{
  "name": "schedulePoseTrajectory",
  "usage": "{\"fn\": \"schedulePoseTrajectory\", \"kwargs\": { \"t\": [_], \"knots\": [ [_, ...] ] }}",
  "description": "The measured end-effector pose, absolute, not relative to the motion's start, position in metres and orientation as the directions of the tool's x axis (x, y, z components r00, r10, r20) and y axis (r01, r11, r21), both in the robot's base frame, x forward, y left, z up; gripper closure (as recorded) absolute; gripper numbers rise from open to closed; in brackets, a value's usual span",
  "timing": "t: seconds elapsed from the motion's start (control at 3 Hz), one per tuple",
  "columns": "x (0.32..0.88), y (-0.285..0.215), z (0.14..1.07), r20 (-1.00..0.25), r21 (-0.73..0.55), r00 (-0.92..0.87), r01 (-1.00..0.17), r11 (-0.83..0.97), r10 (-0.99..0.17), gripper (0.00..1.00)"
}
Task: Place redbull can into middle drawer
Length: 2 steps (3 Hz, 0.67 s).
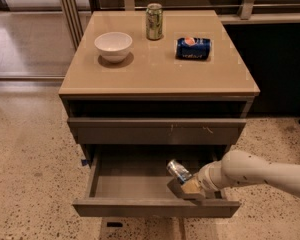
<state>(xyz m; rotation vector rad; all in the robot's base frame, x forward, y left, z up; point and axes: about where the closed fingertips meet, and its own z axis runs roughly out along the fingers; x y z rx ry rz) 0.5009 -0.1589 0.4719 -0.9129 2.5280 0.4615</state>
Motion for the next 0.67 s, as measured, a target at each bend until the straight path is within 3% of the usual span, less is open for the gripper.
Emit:
{"fn": "schedulePoseTrajectory", "kwargs": {
  "t": [0.67],
  "knots": [
    [0.5051,-0.1641,0.4436,-0.425,0.183,-0.729,-0.649,0.738,-0.536,1.00]
  ]
}}
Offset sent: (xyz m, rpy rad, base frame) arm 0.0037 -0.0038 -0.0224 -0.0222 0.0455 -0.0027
